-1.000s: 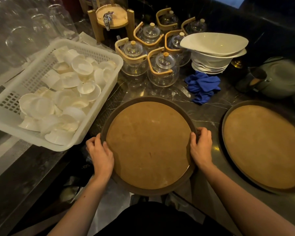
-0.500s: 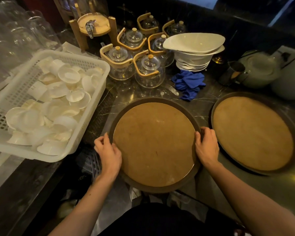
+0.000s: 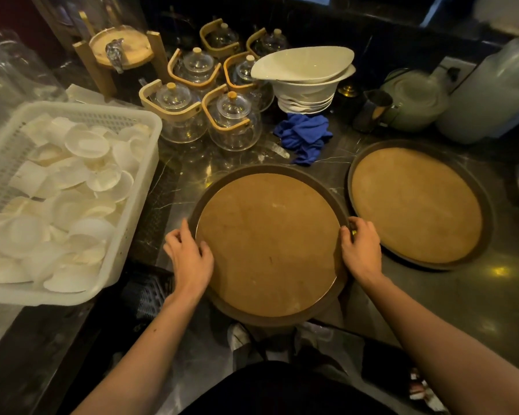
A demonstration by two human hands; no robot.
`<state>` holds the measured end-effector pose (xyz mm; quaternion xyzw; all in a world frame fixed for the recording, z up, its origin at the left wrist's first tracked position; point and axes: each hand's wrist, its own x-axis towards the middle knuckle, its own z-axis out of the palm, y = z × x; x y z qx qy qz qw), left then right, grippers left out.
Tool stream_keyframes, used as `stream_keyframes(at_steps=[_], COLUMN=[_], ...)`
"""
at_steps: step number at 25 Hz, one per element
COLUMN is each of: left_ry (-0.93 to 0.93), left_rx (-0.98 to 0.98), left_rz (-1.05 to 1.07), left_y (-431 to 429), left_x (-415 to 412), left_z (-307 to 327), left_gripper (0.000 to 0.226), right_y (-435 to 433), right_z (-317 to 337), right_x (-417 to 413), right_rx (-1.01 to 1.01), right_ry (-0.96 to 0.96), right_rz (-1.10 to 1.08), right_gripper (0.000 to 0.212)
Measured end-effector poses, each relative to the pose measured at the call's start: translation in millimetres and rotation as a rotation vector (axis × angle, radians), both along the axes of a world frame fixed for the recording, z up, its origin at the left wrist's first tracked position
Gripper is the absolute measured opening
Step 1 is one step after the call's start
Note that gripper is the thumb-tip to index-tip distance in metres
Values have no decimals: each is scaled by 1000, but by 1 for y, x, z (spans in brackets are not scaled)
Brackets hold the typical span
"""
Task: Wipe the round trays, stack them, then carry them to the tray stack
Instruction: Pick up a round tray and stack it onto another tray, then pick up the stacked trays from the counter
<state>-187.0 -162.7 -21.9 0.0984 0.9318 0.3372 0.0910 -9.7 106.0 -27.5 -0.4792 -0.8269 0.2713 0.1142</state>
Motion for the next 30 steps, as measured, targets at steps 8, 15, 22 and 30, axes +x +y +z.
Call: stream_keyframes(at_steps=[8, 15, 22, 30], left_ry=[178, 138, 66, 15], left_rx=[103, 182, 132, -69], left_rz=[-179, -408, -511, -468], left_y=[43, 130, 243, 322], left_x=[24, 69, 123, 150], left_z=[31, 49, 58, 45], left_gripper=[54, 53, 57, 62], right_y=[8, 58, 159, 264], right_z=[16, 35, 45, 46], right_x=[16, 57, 135, 198], right_rx=[-51, 7, 19, -44], right_ry=[178, 273, 331, 222], right_rz=[25, 30, 16, -95], right_gripper=[34, 41, 47, 54])
